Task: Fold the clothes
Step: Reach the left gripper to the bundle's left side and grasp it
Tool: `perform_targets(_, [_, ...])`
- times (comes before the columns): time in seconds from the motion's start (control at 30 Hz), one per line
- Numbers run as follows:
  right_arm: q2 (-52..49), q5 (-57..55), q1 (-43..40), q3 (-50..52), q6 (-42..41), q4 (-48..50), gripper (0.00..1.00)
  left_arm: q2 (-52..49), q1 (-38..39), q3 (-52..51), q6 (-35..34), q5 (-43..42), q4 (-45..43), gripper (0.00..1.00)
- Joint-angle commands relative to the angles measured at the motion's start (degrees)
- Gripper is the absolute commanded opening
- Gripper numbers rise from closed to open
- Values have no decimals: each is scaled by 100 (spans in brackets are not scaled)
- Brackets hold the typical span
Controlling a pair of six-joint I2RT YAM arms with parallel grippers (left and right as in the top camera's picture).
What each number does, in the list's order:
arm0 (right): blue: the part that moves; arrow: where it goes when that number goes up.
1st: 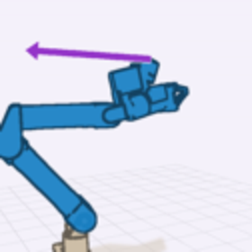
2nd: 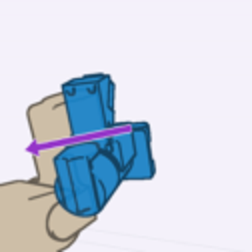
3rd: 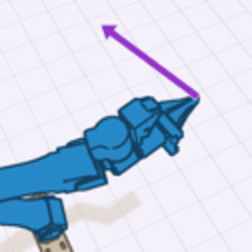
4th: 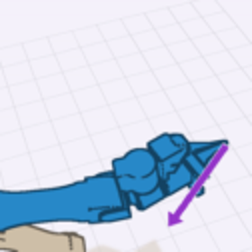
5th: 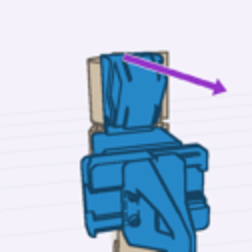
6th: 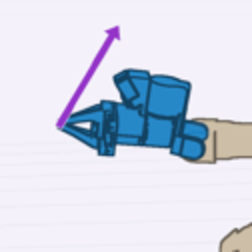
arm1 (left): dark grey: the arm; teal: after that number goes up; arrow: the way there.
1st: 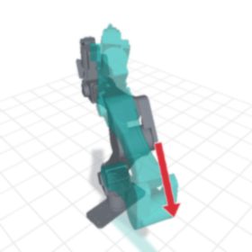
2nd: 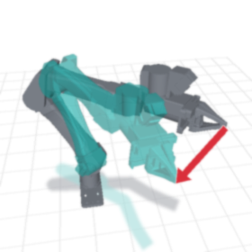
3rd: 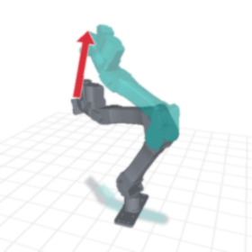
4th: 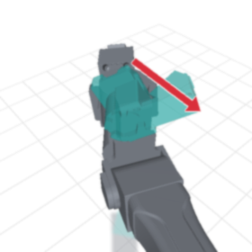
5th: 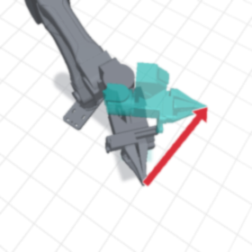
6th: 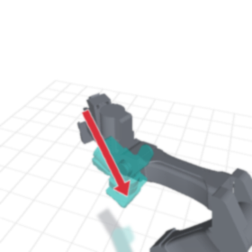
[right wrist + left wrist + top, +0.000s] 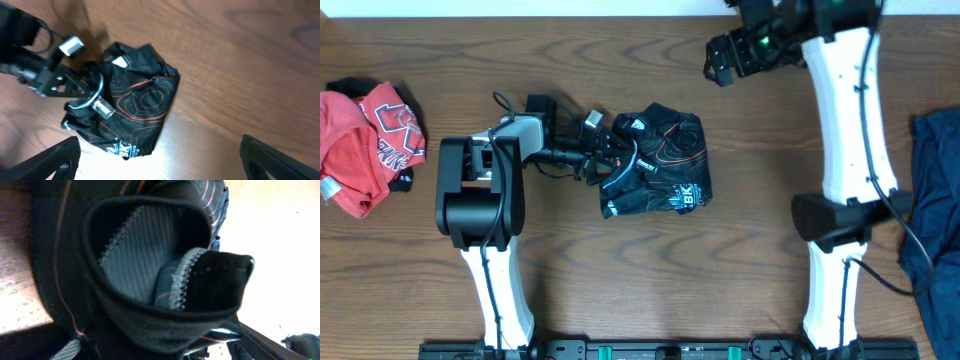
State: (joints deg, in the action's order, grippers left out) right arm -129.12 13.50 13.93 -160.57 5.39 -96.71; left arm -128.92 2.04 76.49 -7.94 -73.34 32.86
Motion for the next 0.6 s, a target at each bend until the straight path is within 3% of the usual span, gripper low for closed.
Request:
perform_targets(0.0, [142,48,7,-81,107,-46,99,-439,129,-151,-245,691,-131,80])
perform_targets(0.1, [142,98,7,-79,-4,-59,99,-439,166,-151,-501,1158,-116,89])
perform_targets(0.2, [142,376,7,-79,2,-59,99,-439,177,-151,-881,2382,103,99])
perform_targets(0.4, [140,702,46,-20,-105,-61,99,-439,179,-151,-1169,3713,199,99])
perform_targets(0.47, [140,713,111,68,-293,-59,99,-439,179,-151,-1211,4065,201,85])
perform_targets(0.53, [140,708,190,234,-299,-59,99,-439,179,-151,-1248,4271,208,51])
perform_targets(0.57, [140,708,223,317,-299,-59,99,-439,179,-151,-1276,4365,223,50])
